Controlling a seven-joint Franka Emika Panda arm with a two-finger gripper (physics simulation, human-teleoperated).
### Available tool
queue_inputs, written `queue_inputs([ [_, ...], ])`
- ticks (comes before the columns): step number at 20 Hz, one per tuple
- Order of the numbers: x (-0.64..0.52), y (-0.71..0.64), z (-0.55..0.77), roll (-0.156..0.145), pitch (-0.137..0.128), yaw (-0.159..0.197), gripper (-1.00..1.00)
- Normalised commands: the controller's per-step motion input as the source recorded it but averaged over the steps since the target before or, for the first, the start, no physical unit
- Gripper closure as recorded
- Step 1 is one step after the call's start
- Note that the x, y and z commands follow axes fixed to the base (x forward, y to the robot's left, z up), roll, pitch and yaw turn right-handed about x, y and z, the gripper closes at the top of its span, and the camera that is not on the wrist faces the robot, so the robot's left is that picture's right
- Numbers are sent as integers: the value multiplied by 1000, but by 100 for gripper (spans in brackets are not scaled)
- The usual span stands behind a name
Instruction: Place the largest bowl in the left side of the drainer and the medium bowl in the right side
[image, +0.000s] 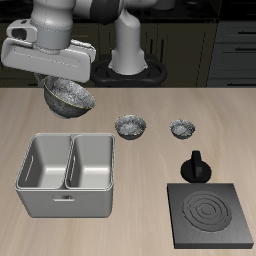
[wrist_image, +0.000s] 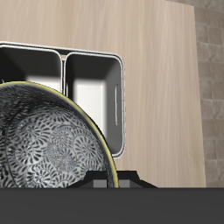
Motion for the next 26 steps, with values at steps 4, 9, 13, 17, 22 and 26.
queue_inputs([
  [4, 276, 1, -131, -15, 31, -20, 100],
  [9, 283, 99, -171, -8, 35, -14, 100],
  [13, 145, 229, -196, 12, 27, 7, 100],
  [17, 57, 194, -197, 24, 17, 15, 100],
  [22, 55, 20, -228, 8, 29, 4, 100],
  [26, -23, 7, -387, 22, 41, 25, 100],
])
